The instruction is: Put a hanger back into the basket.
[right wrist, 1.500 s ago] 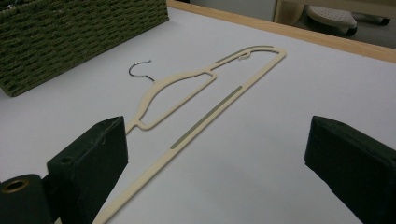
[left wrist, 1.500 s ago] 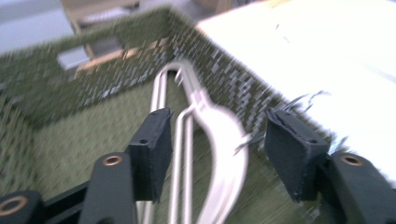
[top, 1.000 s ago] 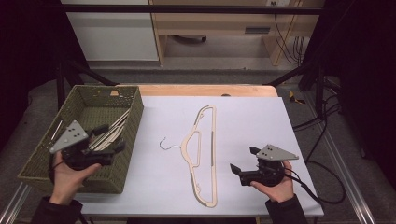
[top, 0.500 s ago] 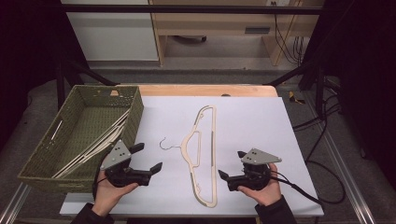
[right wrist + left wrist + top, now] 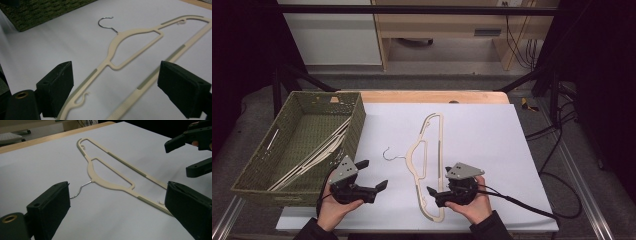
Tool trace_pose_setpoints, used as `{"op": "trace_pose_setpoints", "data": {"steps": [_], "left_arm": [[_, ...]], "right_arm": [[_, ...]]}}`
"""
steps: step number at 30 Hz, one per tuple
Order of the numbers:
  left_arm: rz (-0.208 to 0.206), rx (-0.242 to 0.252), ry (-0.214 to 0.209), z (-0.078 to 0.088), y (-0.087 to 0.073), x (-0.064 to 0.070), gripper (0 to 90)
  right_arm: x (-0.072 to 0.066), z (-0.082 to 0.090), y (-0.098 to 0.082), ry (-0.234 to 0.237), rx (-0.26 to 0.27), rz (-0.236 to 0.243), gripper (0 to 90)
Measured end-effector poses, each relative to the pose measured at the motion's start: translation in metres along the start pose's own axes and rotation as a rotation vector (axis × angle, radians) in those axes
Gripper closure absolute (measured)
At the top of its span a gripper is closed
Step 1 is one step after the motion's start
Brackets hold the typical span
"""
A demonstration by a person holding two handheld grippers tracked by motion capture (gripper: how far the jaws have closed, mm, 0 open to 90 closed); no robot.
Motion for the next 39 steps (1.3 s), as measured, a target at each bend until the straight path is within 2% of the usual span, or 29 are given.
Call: {"op": "trace_pose_setpoints", "data": {"steps": [3, 7, 10, 15, 17, 18, 21, 25, 26, 27, 31, 32, 33, 34, 39], "left_arm": [[0.004, 0.0, -0.001, 0.0, 0.0, -0.002, 6.2], [0.009, -0.004, -0.002, -0.001, -0.001, -0.003, 6.2], [0.008, -0.006, -0.004, -0.001, 0.0, -0.002, 6.4], [0.014, -0.009, 0.001, -0.003, -0.001, -0.004, 6.7], [0.016, -0.007, 0.004, -0.002, -0.001, -0.004, 6.8], [0.017, -0.006, 0.004, -0.002, -0.001, -0.004, 6.8], [0.018, -0.009, 0.004, -0.002, -0.001, -0.004, 7.1], [0.012, -0.019, 0.001, -0.004, -0.003, -0.003, 7.1], [0.012, -0.021, 0.001, -0.004, -0.003, -0.003, 7.1], [0.011, -0.023, 0.001, -0.004, -0.003, -0.003, 7.1], [0.014, -0.022, 0.006, -0.004, -0.003, -0.004, 7.3], [0.014, -0.023, 0.007, -0.004, -0.003, -0.004, 7.3], [0.015, -0.024, 0.007, -0.004, -0.004, -0.004, 7.3], [0.015, -0.025, 0.007, -0.004, -0.004, -0.004, 7.4], [0.012, -0.029, 0.005, -0.005, -0.004, -0.003, 7.5]], "right_arm": [[-0.01, -0.013, 0.002, 0.002, -0.018, 0.021, 17.0], [-0.019, -0.032, -0.003, 0.01, -0.08, 0.004, 22.4], [-0.024, -0.045, -0.011, 0.035, -0.123, 0.001, 26.8], [-0.034, -0.062, -0.019, 0.038, -0.195, 0.03, 34.2], [-0.038, -0.066, -0.02, 0.029, -0.213, 0.058, 38.3], [-0.04, -0.067, -0.021, 0.018, -0.225, 0.062, 38.4], [-0.042, -0.066, -0.02, 0.023, -0.233, 0.081, 45.6], [-0.044, -0.065, -0.019, 0.008, -0.248, 0.059, 51.5], [-0.043, -0.064, -0.019, 0.006, -0.252, 0.058, 56.1], [-0.043, -0.064, -0.019, -0.004, -0.258, 0.039, 57.5], [-0.041, -0.062, -0.018, -0.012, -0.275, 0.036, 65.7], [-0.042, -0.061, -0.017, -0.019, -0.289, 0.014, 69.8], [-0.041, -0.061, -0.018, -0.016, -0.295, 0.028, 71.3], [-0.041, -0.06, -0.017, -0.008, -0.3, 0.017, 71.9], [-0.036, -0.056, -0.017, -0.001, -0.334, 0.025, 73.5]]}}
Point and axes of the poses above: each handheld gripper's, and its own axes: z roughly backward along the jaws, y roughly out of its top, x roughly to its right, the point moved 3 cm from there along -z, roughly forward along the jaws, and after that the axes turned 5 degrees about -y, right-handed, at the moved point
